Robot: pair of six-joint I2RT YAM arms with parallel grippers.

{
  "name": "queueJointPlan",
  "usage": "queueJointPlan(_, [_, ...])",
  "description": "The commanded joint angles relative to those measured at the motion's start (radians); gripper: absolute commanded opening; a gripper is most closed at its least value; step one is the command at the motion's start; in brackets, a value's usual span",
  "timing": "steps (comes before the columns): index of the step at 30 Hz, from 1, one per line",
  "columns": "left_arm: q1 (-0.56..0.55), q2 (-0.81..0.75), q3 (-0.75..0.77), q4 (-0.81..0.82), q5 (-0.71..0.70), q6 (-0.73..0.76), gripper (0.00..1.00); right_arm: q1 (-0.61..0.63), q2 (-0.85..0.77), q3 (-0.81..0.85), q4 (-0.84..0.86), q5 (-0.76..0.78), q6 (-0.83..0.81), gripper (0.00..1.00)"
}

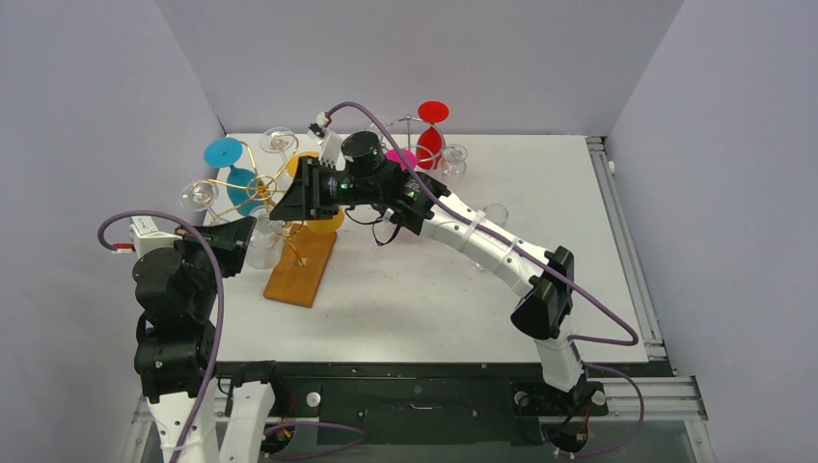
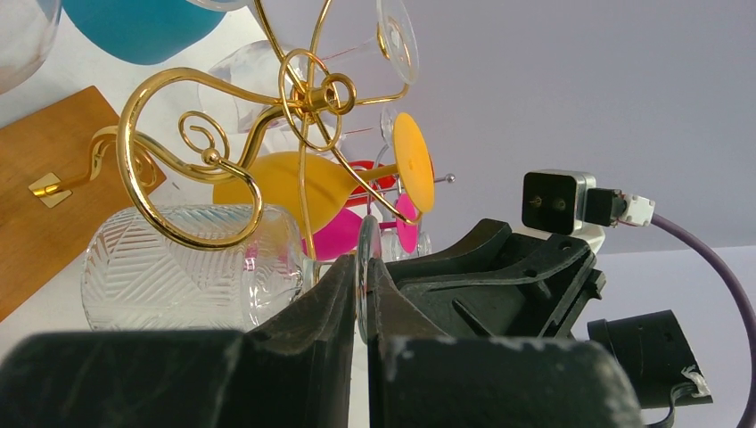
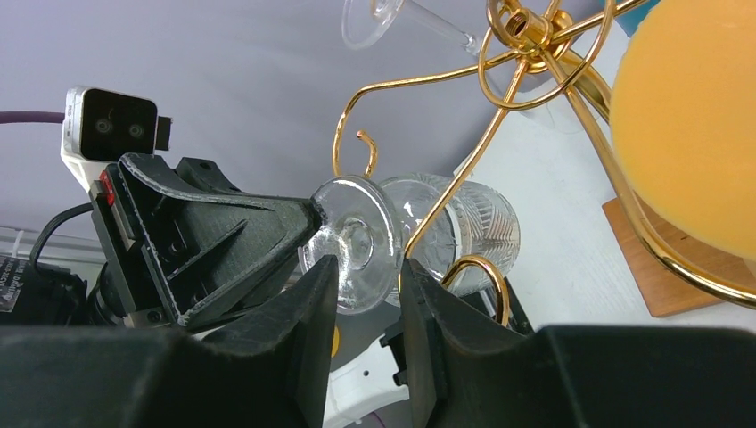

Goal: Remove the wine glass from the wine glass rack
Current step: Place the wine glass at the center of the board.

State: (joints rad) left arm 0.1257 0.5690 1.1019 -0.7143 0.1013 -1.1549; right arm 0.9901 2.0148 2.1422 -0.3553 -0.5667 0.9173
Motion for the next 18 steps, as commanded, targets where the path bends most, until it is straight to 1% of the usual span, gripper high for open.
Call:
queueJointPlan(1, [0.001,-0.016,0.008,0.095,0.028,-0.022,0.0,0.01,-0.002,-0.011,0.08,-0.039,0.022,0.27])
queueJointPlan(9, [0.001,-0.031,0.004,0.066,0.034,-0.025,0.0,0.015,-0.002,-0.025,0.1,-0.072,0.03,0.19])
queueJointPlan(14, [0.0,-0.044,0.007,0.033,0.029,-0.028,0.0,0.018,-0.009,-0.038,0.118,-0.084,0.042,0.1])
queueJointPlan(18, [0.001,-0.054,0.01,-0.004,0.025,-0.028,0.0,0.024,-0.011,-0.044,0.128,-0.091,0.047,0.07])
